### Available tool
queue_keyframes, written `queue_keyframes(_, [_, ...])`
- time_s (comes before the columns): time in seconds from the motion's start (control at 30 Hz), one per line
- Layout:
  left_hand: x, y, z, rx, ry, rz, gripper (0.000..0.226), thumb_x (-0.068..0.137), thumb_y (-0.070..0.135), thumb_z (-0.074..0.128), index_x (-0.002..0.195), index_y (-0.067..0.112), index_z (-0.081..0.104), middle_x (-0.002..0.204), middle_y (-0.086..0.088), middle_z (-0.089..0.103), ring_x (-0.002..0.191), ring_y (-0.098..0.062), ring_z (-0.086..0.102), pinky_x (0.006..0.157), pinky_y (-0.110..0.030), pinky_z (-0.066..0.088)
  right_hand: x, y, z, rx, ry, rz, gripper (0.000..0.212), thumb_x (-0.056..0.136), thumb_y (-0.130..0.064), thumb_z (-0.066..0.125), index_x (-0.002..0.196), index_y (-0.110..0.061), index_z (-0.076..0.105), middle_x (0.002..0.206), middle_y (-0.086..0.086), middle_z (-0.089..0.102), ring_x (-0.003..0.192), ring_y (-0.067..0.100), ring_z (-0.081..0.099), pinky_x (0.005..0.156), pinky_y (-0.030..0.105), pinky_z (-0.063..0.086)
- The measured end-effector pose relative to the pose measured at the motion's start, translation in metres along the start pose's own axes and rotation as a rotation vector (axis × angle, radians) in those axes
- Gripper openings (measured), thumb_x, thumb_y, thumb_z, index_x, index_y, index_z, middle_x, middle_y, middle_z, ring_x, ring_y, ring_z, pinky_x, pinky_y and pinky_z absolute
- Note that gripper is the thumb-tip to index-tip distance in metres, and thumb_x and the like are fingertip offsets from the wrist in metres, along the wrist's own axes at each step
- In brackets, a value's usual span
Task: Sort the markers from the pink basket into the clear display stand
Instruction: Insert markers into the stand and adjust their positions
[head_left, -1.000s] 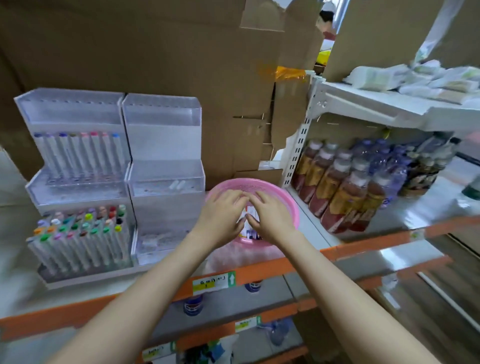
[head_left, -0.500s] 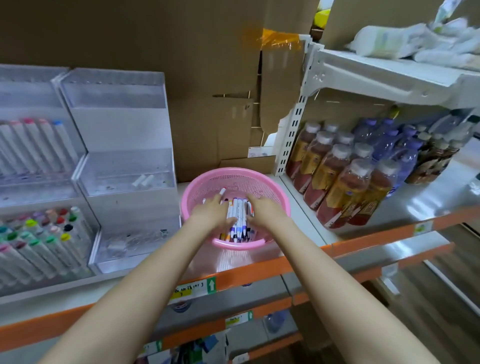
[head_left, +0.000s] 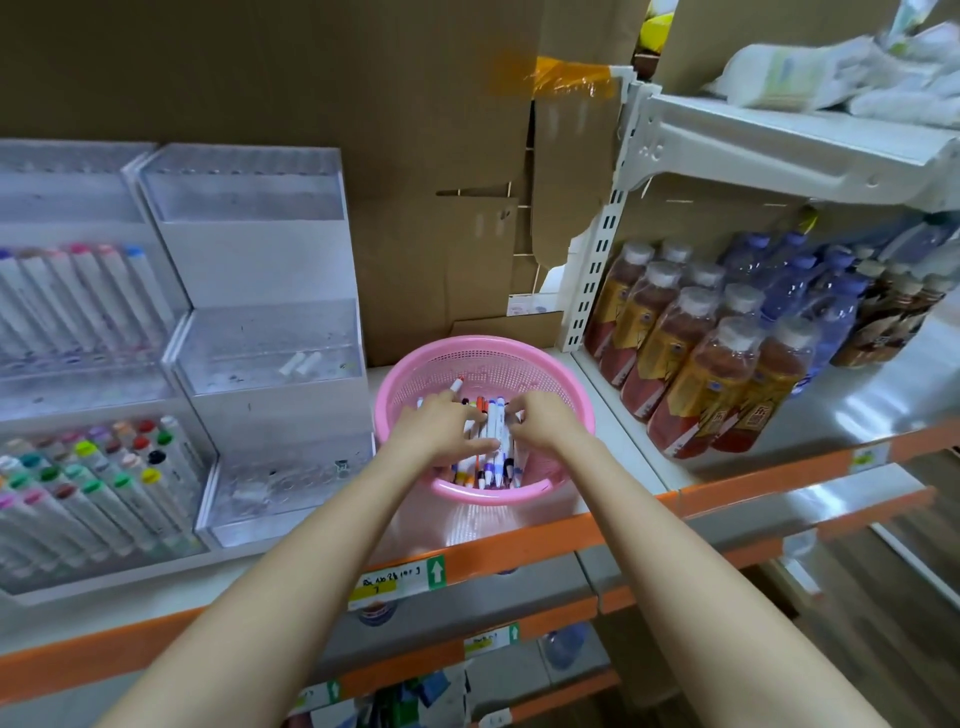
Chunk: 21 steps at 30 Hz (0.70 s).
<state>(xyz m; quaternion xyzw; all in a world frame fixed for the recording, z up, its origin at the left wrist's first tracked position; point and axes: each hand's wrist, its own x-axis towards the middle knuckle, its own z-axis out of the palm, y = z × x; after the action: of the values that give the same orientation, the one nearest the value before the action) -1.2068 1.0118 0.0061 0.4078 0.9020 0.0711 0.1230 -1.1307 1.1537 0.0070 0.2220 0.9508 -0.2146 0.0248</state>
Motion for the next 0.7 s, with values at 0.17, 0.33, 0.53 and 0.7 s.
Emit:
queue_keyframes(0.17, [-0.004,0.000,-0.001,-0.058,0.057,0.032,0.040,0.079,0.062,0.060,0.104,0.032,0.067,0.146,-0.005,0.038,0.130,-0.025,0.036,0.105,-0.048,0.030,-0.005,-0.001,-0.001,0.084,0.070,-0.014,0.028,0.082,-0.007,0.064,0.109,-0.010,0.070,0.098,0.010,0.071,0.083,0.022,0.064,0.071,0.029,0.049])
queue_keyframes(0.33, [-0.003,0.001,-0.007,-0.131,0.039,-0.014,0.032,0.084,0.054,0.059,0.098,0.028,0.072,0.137,-0.004,0.052,0.119,-0.023,0.049,0.094,-0.043,0.036,-0.009,-0.003,-0.002,0.129,0.062,-0.064,0.021,0.080,-0.012,0.071,0.100,-0.007,0.073,0.093,0.008,0.071,0.081,0.020,0.066,0.074,0.035,0.056])
queue_keyframes(0.53, [0.001,0.006,-0.008,-0.303,-0.037,-0.124,0.041,0.078,0.058,0.065,0.073,0.018,0.072,0.108,-0.007,0.068,0.095,-0.029,0.062,0.089,-0.043,0.048,-0.011,-0.003,-0.003,0.119,0.048,-0.080,0.022,0.078,-0.014,0.075,0.098,-0.006,0.074,0.092,0.009,0.072,0.085,0.021,0.067,0.077,0.035,0.056])
queue_keyframes(0.7, [0.006,0.015,-0.001,-0.302,-0.017,-0.158,0.042,0.076,0.054,0.069,0.057,0.018,0.061,0.127,-0.019,0.058,0.111,-0.035,0.057,0.102,-0.053,0.040,-0.012,-0.002,-0.001,0.111,0.082,-0.051,0.020,0.079,-0.014,0.075,0.097,-0.004,0.072,0.094,0.009,0.070,0.087,0.021,0.065,0.073,0.031,0.054])
